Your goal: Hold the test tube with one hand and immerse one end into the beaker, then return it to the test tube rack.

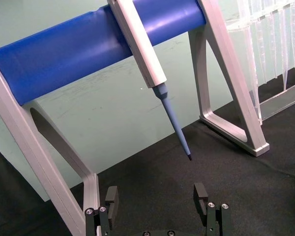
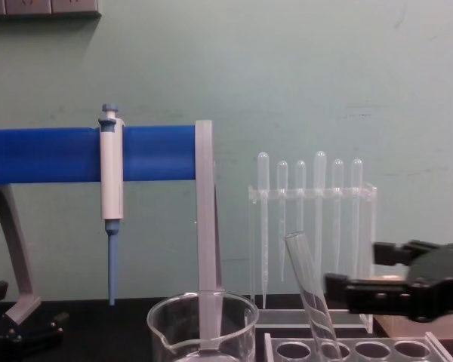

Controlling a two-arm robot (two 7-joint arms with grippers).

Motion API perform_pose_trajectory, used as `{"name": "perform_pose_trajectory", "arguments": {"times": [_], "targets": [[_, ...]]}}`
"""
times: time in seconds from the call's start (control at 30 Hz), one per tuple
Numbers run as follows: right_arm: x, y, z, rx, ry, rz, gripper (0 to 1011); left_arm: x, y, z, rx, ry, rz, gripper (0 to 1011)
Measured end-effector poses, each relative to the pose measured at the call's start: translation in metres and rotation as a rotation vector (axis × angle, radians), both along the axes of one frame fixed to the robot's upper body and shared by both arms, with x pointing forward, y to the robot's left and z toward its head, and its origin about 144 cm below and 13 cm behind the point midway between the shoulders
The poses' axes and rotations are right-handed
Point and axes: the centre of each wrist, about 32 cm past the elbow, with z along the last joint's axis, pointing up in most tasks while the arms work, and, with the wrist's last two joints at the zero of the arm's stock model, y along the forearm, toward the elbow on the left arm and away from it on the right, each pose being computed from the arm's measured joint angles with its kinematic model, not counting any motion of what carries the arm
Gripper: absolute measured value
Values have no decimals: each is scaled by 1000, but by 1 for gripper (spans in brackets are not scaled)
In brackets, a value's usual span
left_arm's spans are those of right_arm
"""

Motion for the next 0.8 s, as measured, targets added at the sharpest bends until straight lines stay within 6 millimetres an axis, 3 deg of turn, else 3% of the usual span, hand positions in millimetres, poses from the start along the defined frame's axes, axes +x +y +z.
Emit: {"name": "perform_pose_trajectory", "arguments": {"times": [0.3, 0.6, 0.8], "targets": [[26, 25, 10, -93, 16, 73, 1003, 0, 0, 0, 0, 0, 0, 1000], [35, 32, 14, -127, 49, 104, 999, 0, 0, 0, 0, 0, 0, 1000], [37, 35, 15, -126, 65, 99, 890, 0, 0, 0, 0, 0, 0, 1000]]}}
